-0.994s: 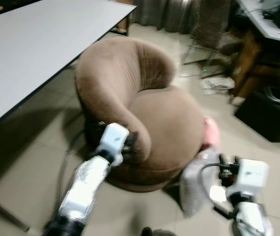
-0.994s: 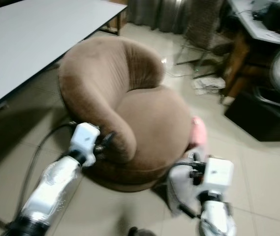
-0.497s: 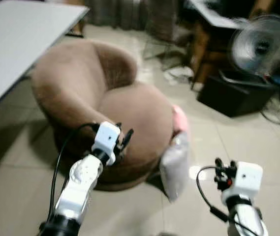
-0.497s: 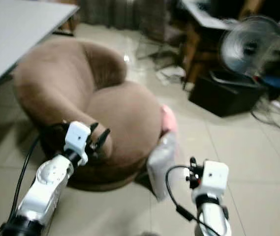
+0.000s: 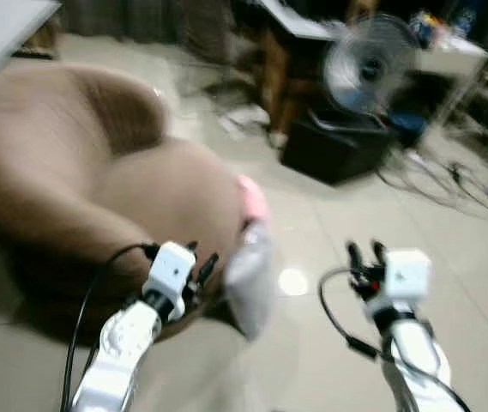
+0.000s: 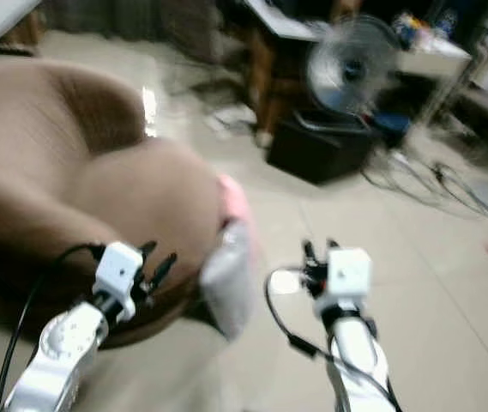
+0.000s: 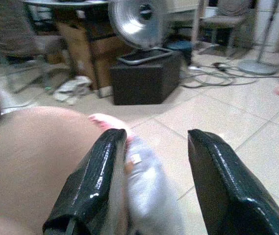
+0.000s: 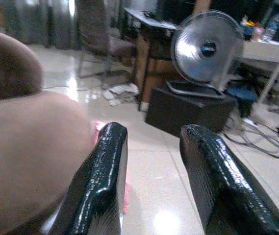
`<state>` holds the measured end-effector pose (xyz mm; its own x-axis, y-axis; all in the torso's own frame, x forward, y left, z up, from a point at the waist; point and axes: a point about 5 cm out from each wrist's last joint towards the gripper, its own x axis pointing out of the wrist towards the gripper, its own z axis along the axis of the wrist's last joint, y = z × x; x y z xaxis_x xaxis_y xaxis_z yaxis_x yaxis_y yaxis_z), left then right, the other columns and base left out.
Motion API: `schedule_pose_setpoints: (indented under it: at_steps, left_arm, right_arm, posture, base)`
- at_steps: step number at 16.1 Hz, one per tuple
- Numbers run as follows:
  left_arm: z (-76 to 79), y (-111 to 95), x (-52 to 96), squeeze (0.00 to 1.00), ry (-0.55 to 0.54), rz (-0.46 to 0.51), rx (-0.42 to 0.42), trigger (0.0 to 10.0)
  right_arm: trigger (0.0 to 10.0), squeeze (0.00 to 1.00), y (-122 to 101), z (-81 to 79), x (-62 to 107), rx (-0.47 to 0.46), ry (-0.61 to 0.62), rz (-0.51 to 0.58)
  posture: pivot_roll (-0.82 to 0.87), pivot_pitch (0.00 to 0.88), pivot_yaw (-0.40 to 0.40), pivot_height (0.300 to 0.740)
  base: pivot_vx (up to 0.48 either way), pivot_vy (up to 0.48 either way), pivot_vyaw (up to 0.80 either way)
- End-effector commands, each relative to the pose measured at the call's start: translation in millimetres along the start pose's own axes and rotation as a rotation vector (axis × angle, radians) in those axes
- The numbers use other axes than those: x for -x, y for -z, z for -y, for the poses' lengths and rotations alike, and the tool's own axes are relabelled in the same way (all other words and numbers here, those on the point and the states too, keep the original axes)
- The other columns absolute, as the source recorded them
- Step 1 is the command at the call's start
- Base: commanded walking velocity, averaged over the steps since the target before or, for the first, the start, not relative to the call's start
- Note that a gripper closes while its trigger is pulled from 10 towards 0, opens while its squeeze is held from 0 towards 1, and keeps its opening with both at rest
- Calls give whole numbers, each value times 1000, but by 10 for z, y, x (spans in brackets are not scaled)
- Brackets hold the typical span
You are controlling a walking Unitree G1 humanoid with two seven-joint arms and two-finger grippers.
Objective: Move the pillow to the sofa from floor
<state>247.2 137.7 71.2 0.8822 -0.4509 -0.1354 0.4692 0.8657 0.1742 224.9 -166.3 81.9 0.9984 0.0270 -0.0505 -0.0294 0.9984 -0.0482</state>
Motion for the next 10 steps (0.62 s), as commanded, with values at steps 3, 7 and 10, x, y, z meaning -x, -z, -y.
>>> schedule_pose_setpoints:
  at_steps: [3,7,10]
  left_arm:
    - [-80,-117,127,0,-59,29,-17,10000]
    - [-84,-180,-72,0,-54,48,-29,10000]
    - [-9,-246,-202,0,3,62,-33,10000]
  right_arm:
    - [10000,0,43,25,-151,9,-16,-6]
    - [10000,0,65,29,-229,-18,-24,-2]
    - [10000,0,109,45,-154,-33,6,-5]
  posture:
    - [66,61,-169,740]
    - [64,67,-157,740]
    - [37,64,-112,740]
  base:
    - [303,0,-746]
    - [338,0,-286]
    - [354,0,0]
